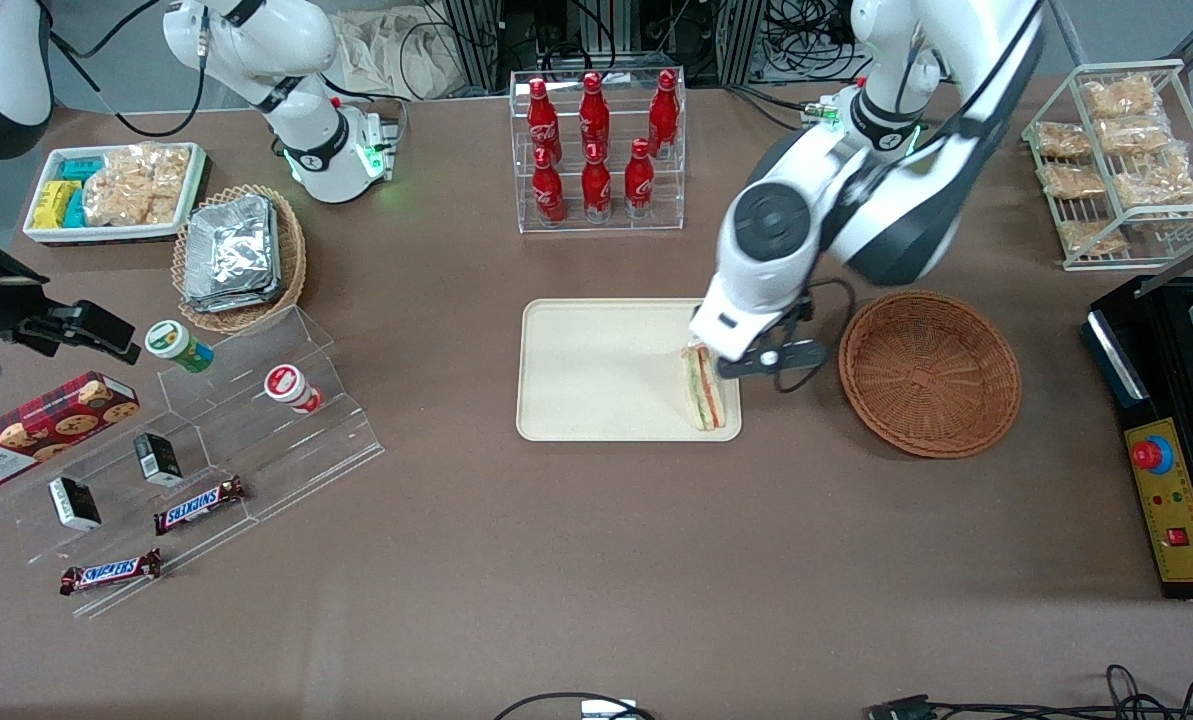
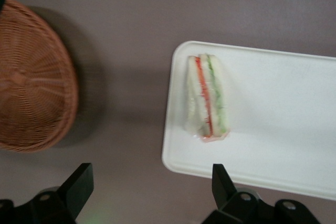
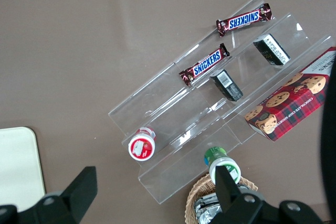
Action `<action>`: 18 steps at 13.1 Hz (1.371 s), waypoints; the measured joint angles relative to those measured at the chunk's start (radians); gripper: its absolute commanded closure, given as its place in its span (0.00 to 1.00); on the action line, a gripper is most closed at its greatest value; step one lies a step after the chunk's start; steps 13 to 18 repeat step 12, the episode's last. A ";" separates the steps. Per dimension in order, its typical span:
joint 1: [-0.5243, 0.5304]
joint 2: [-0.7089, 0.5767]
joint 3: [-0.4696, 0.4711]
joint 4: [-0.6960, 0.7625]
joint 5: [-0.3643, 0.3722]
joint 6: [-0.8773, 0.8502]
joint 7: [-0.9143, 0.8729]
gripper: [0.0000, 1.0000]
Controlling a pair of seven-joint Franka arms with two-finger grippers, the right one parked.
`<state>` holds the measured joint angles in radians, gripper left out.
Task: Place sandwich from basket to tray
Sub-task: 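Set the sandwich on the tray and open the left gripper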
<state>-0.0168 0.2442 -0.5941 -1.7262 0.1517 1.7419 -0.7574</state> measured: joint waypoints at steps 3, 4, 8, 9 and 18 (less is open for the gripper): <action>0.016 -0.179 0.207 -0.027 -0.089 -0.071 0.252 0.00; 0.018 -0.222 0.287 -0.050 -0.110 -0.076 0.344 0.00; 0.015 -0.327 0.497 -0.105 -0.147 -0.076 0.538 0.00; 0.000 -0.345 0.536 -0.104 -0.149 -0.076 0.560 0.00; -0.029 -0.369 0.586 -0.099 -0.154 -0.077 0.580 0.00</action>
